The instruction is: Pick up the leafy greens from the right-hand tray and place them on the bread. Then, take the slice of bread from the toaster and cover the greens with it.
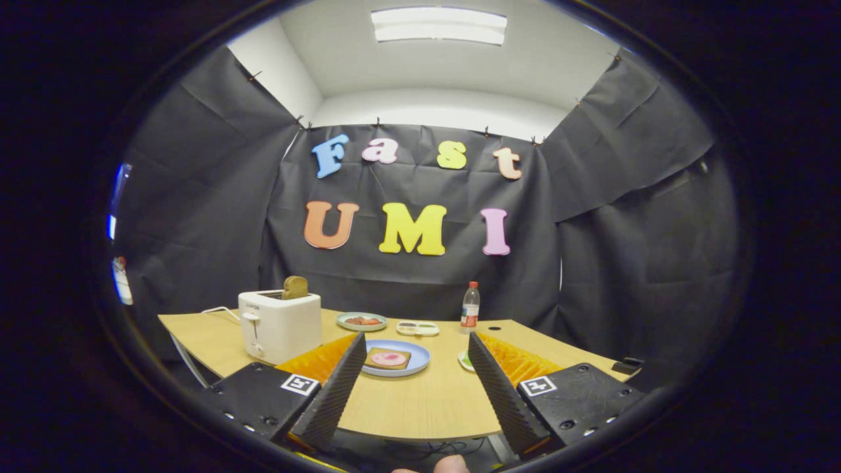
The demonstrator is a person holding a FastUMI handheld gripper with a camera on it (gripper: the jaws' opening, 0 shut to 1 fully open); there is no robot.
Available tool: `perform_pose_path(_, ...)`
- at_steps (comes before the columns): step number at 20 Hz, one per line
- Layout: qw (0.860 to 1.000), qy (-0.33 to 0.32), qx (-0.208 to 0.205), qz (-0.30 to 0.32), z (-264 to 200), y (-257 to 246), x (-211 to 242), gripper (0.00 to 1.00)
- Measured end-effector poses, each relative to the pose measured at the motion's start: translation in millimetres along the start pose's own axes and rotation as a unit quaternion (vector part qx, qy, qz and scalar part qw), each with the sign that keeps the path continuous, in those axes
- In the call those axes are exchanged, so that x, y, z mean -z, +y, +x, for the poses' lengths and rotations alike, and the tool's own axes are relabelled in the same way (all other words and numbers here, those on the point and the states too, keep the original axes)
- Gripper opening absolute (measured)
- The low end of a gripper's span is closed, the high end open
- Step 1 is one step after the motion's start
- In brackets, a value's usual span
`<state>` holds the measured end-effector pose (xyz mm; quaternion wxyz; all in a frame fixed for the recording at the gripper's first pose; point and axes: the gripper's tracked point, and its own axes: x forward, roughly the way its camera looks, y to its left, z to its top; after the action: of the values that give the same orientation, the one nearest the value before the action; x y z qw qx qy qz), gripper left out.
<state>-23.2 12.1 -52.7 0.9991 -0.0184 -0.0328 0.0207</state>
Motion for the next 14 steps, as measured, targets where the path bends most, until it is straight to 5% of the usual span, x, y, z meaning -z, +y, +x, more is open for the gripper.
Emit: perform_pose_path(14,0.998,0.053,0.019,0.03,6.2,-19.8,38.3,0.95)
